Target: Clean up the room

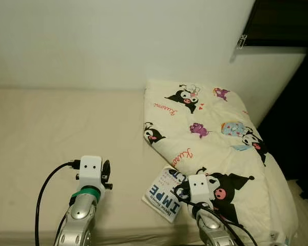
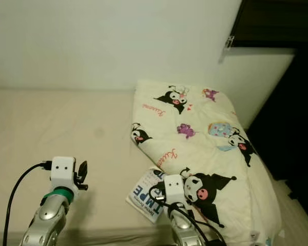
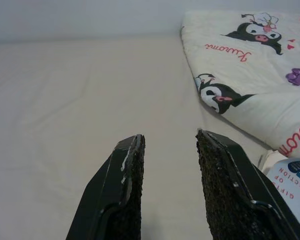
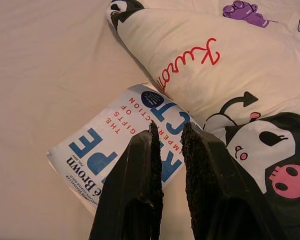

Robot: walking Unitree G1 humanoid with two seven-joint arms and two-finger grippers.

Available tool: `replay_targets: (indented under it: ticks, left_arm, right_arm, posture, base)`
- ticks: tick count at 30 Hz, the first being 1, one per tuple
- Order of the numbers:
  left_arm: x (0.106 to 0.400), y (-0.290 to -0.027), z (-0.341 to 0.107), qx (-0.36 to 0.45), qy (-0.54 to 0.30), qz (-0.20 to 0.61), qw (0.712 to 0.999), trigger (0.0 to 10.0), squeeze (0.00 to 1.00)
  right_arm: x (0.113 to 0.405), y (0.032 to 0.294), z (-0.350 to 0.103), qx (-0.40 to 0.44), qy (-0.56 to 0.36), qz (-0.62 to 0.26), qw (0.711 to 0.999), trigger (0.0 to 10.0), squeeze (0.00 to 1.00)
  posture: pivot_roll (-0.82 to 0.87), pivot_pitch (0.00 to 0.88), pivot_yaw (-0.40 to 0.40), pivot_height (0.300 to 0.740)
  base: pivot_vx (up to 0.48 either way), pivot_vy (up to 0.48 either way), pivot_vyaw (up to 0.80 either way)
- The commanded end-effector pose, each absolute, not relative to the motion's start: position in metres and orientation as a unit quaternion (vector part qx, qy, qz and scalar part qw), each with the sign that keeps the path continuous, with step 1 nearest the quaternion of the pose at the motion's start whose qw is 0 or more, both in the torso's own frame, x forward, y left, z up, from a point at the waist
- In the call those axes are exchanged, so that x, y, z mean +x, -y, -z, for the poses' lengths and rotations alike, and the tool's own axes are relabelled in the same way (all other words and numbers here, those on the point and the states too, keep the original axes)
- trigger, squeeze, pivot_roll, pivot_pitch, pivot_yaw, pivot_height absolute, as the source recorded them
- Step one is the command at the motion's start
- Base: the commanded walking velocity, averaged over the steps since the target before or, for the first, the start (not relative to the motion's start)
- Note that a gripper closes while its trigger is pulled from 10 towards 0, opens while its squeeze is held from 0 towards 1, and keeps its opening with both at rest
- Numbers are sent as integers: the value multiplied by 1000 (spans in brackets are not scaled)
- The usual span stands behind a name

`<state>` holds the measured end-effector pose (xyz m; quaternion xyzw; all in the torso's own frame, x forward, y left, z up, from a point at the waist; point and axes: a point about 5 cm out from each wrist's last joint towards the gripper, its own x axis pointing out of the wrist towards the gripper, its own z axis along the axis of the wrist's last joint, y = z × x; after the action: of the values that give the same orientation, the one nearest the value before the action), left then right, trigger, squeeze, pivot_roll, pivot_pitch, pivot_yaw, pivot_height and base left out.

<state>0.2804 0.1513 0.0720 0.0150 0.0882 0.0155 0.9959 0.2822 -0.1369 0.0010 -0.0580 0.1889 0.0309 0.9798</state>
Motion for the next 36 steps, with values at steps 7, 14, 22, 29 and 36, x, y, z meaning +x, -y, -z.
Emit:
replay_targets:
  ticks: [7,14,22,29,36]
  left_arm:
    - [278,-152,-66,18,-103,-18,994,10000,0]
    - [277,-151,-65,18,-105,-17,994,10000,0]
    - [276,-151,-64,21,-107,-16,994,10000,0]
    - [276,-151,-64,22,-107,-17,994,10000,0]
    - [275,-150,-62,24,-109,-17,994,10000,0]
  right_arm:
    - [279,135,3,-47,-200,-33,978,10000,0]
    - [278,136,3,-48,-201,-33,978,10000,0]
    - [277,137,4,-50,-203,-34,977,10000,0]
    - [278,137,4,-51,-203,-35,977,10000,0]
    - [278,135,3,-51,-202,-44,977,10000,0]
  posture:
    - [111,0,38,705]
    - [110,0,36,675]
    - [108,0,34,645]
    - [107,0,33,625]
    - [106,0,30,615]
  base:
    - [0,0,0]
    - [0,0,0]
    - [0,0,0]
    - [0,0,0]
    - [0,0,0]
